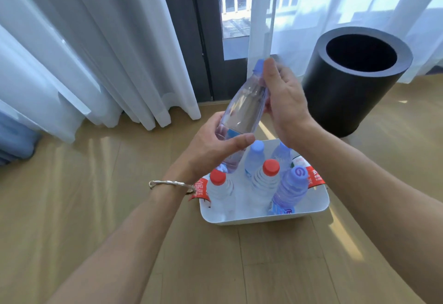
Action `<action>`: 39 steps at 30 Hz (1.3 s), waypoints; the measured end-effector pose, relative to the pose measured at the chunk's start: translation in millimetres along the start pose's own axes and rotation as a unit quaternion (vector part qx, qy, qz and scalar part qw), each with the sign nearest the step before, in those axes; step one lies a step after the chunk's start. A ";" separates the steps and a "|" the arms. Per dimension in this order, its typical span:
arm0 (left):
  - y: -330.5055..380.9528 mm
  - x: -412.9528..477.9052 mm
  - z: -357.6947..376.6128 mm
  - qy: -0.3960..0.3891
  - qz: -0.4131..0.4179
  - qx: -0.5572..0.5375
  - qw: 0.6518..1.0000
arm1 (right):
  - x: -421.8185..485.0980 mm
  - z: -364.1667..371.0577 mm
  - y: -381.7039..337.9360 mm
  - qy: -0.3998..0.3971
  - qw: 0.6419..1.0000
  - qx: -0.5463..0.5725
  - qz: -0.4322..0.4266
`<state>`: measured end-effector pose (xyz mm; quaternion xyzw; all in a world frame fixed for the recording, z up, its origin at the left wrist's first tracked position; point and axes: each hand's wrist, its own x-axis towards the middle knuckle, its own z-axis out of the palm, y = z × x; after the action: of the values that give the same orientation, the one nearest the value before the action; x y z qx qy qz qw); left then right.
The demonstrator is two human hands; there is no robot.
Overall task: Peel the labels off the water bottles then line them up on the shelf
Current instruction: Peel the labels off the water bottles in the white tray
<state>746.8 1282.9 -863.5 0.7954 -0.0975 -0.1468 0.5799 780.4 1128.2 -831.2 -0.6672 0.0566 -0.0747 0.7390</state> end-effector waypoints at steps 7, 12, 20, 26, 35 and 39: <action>11.0 -1.7 4.8 0.129 -0.006 -0.155 0.979 | -21.1 6.9 10.7 -0.168 0.984 0.001 0.065; 16.2 -3.8 -2.3 0.149 -0.070 -0.182 0.969 | -35.0 10.7 16.2 -0.280 0.958 -0.045 0.046; 13.7 -6.1 -7.7 0.076 -0.104 -0.287 0.949 | -24.6 8.6 21.9 -0.212 0.960 0.065 0.168; 8.8 -7.5 4.2 0.058 -0.085 -0.260 0.960 | -27.4 13.4 33.4 -0.258 0.940 0.112 0.193; 2.8 -0.5 2.2 0.157 -0.095 -0.243 0.953 | -25.3 21.0 38.7 -0.170 0.983 -0.038 0.049; 5.0 3.7 3.4 0.212 -0.096 -0.284 0.930 | -26.9 19.7 45.3 -0.217 0.970 -0.110 -0.001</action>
<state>749.1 1277.1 -860.2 0.6155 0.1505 -0.0517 0.7719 759.1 1156.9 -874.7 -0.7445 -0.0980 0.0784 0.6557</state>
